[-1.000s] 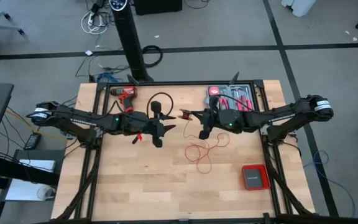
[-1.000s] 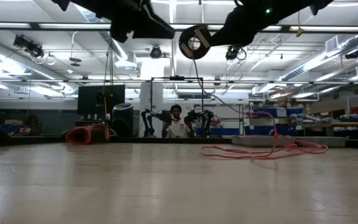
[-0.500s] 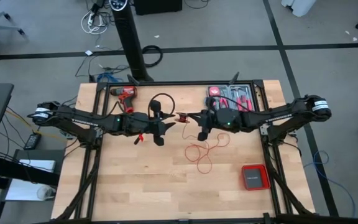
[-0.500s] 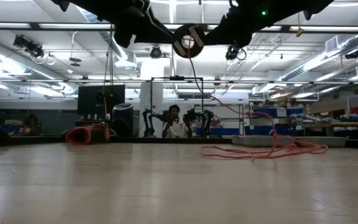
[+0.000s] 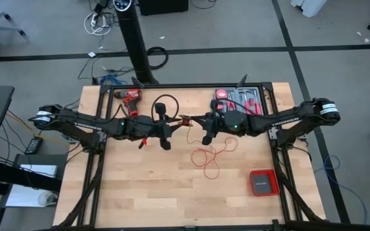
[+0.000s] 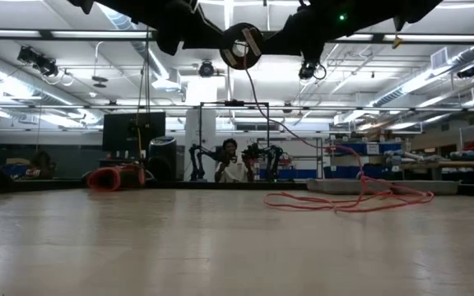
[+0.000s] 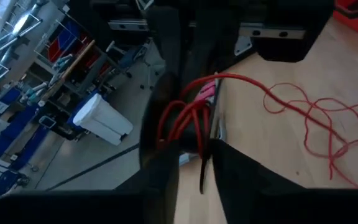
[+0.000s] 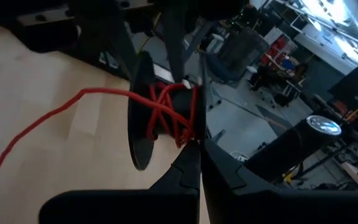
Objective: Coil cords
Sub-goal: Uncoil the red wire from the black spool
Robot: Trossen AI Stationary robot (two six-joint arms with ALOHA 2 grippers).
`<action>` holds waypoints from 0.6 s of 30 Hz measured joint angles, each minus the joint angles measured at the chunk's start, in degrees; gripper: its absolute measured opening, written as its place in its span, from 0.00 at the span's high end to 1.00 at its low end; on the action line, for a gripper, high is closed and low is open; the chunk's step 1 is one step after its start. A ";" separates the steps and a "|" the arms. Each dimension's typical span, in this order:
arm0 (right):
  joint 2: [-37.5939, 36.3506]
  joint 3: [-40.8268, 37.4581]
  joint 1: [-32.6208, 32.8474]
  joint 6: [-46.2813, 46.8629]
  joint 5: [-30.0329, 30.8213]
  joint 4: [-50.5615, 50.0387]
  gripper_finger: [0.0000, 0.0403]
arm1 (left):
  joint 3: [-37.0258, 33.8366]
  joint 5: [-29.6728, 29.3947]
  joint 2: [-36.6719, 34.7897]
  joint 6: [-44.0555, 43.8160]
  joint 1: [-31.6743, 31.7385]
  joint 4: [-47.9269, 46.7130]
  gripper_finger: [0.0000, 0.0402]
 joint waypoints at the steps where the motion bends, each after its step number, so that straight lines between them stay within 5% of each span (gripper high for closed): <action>1: 0.36 0.02 -0.12 -0.08 -0.03 0.73 1.00 | 0.00 -0.06 0.25 -0.72 -0.02 0.24 0.80; 7: 1.35 -0.02 -0.30 -0.14 0.37 0.37 1.00 | -0.07 -0.16 1.78 -3.16 -0.04 -0.45 0.98; 18: 0.90 0.00 0.83 -0.03 2.56 -0.92 0.83 | 0.00 -0.44 2.15 -3.15 0.00 -1.26 1.00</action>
